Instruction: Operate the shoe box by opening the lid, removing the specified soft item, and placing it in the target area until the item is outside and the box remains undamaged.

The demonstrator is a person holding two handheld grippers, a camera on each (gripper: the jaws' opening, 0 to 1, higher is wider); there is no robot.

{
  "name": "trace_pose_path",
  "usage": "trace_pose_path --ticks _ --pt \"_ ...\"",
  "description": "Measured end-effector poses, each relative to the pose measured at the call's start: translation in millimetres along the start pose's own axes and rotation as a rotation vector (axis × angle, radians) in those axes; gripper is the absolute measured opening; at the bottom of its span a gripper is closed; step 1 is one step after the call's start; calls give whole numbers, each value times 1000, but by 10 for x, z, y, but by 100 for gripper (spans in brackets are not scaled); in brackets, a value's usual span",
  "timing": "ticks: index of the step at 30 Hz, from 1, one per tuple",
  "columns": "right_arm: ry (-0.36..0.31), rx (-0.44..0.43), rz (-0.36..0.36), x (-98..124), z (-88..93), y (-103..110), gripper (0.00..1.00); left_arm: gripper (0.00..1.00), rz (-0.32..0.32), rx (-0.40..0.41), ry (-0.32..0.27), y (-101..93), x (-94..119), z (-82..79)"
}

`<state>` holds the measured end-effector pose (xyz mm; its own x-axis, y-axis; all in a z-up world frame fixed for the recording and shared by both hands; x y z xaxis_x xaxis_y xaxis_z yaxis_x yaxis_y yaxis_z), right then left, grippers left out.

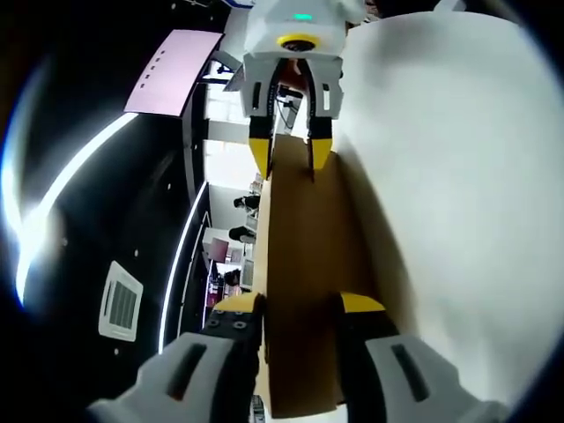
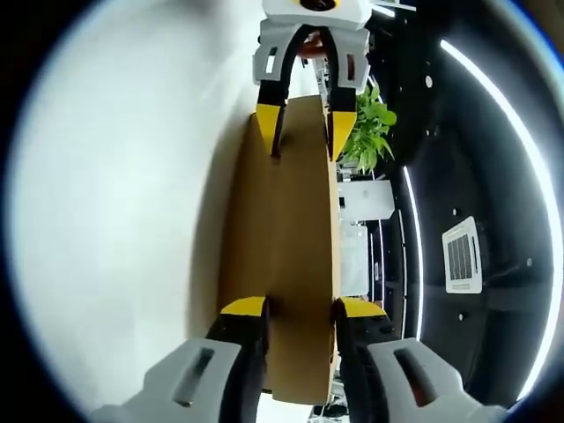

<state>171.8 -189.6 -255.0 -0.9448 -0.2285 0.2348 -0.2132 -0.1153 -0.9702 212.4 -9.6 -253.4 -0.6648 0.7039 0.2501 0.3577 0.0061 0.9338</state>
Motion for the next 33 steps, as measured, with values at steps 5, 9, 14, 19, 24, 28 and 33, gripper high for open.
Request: trace_pose_path --ticks 5,9,14,19,24,28,33 --pt "-1 1 1 3 2 2 29 34 -1 -11 8 12 6 8" --pt "-9 2 5 8 3 5 29 34 -8 -16 54 -5 18 -57" --pt "-9 1 7 30 -4 -2 29 34 2 -22 60 6 20 -68" --pt "-9 1 9 33 -3 -3 29 34 1 -38 69 9 30 -71" --pt "-9 -1 7 8 19 -4 29 32 0 -42 70 0 23 -37" --pt "-9 1 3 -18 33 -8 29 30 -3 -34 66 16 27 -53" --pt "-11 3 0 -15 24 -6 29 30 -5 -26 64 -1 24 -34"
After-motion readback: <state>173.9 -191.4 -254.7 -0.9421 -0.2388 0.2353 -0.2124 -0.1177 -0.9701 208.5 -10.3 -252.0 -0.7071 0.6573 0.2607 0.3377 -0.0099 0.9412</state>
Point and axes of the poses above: the point that each gripper's makers call its tool centre point, and the gripper's own axes: x roughly backward along the fingers, y roughly to its left, z roughly out of its underside, the point moved 7 cm from there along x, roughly backward along the fingers, and after that the axes turned 6 degrees about x, right-handed, at the moved point
